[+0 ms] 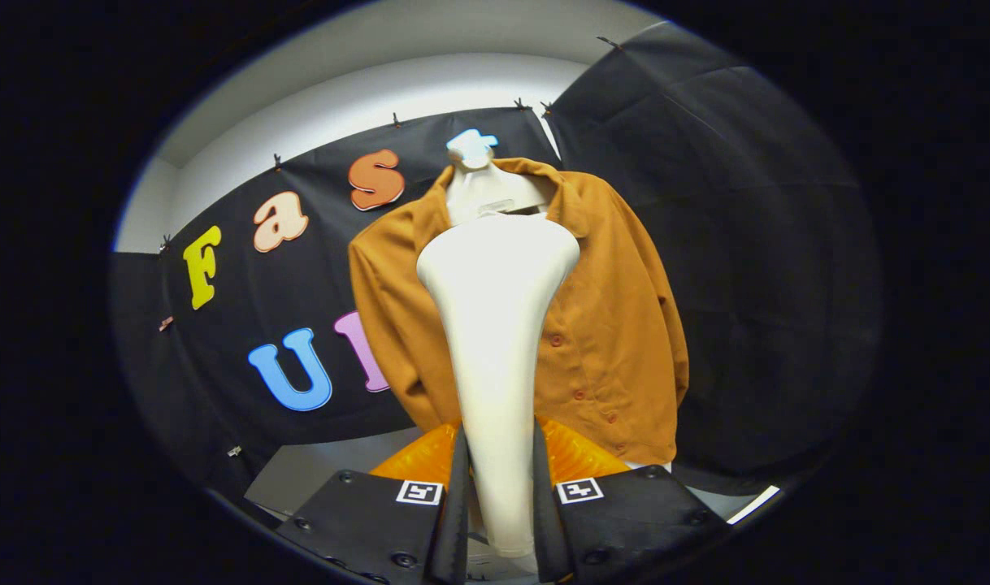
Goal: Iron the clothes twice with a garment steamer, once on the left side and once on the right side.
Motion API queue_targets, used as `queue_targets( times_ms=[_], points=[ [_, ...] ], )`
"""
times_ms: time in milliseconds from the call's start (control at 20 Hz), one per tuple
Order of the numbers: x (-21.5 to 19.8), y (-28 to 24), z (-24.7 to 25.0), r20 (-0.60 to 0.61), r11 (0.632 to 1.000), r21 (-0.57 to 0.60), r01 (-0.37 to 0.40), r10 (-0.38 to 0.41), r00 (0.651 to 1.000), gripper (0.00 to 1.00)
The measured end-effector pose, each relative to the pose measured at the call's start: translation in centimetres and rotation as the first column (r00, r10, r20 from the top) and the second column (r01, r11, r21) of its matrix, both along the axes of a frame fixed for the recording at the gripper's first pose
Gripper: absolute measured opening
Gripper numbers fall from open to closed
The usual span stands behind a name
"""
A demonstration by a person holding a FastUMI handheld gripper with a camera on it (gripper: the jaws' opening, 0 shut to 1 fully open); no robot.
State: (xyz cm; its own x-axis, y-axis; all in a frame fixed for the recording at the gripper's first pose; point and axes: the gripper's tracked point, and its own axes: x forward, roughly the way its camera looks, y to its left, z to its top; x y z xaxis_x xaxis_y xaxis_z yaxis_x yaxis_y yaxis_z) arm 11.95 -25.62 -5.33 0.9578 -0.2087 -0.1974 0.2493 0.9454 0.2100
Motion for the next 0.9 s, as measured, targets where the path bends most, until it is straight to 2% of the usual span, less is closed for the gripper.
queue_targets(
  times_ms=[300, 500, 700, 900],
  points=[
    [1.6, 10.2, 2.4, 0.056, 0.983, -0.061, -0.172, 0.175, 0.983, 0.36],
    [1.6, 15.5, 3.1, 0.075, 0.961, -0.103, -0.258, 0.266, 0.961, 0.36],
    [1.0, 19.1, 3.4, 0.103, 0.946, -0.128, -0.299, 0.312, 0.944, 0.36],
    [-0.6, 21.8, 3.9, 0.15, 0.924, -0.213, -0.318, 0.352, 0.924, 0.36]
  ],
)
